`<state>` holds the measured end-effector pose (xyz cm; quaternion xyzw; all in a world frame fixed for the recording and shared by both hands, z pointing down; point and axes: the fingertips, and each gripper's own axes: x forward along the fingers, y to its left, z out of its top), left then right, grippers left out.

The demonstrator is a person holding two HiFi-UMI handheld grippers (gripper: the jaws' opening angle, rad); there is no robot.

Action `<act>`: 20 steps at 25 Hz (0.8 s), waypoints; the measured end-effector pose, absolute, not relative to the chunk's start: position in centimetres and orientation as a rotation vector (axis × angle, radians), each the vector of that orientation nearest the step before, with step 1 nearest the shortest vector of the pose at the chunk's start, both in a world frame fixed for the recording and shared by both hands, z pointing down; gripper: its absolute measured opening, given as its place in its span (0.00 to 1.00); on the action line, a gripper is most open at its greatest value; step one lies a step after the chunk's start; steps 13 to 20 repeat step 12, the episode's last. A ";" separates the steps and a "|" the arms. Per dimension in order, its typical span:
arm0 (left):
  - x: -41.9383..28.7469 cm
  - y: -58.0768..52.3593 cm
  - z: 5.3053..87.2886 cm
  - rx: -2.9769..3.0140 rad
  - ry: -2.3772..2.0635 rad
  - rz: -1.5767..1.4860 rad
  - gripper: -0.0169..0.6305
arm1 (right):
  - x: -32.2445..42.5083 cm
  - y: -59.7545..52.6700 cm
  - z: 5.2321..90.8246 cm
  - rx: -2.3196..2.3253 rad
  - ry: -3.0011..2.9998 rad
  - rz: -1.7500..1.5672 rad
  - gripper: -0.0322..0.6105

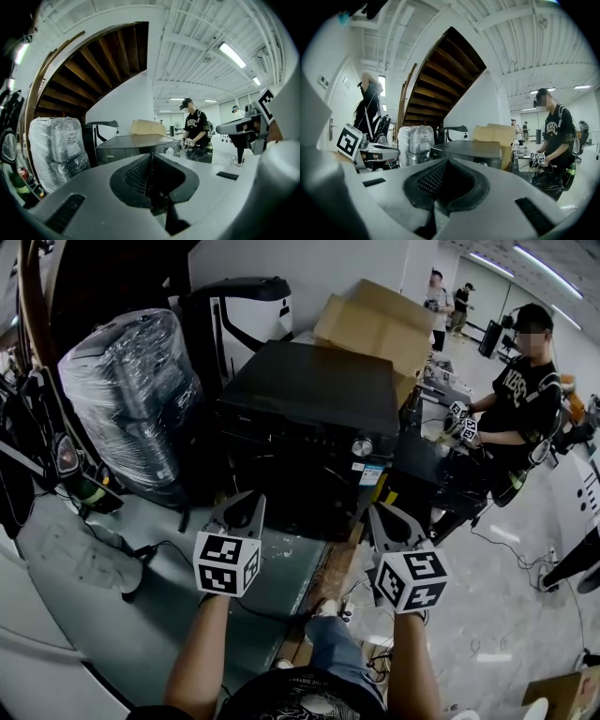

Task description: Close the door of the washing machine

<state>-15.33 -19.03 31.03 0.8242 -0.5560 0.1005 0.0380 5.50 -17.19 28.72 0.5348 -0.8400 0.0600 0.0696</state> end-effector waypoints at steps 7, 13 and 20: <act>-14.9 -19.8 31.4 2.532 -1.696 0.308 0.09 | 5.8 -17.8 29.2 1.609 -2.517 0.175 0.08; -14.3 -20.1 31.1 2.543 -1.683 0.314 0.09 | 6.0 -18.1 29.1 1.605 -2.516 0.176 0.08; -14.3 -20.1 31.1 2.543 -1.683 0.314 0.09 | 6.0 -18.1 29.1 1.605 -2.516 0.176 0.08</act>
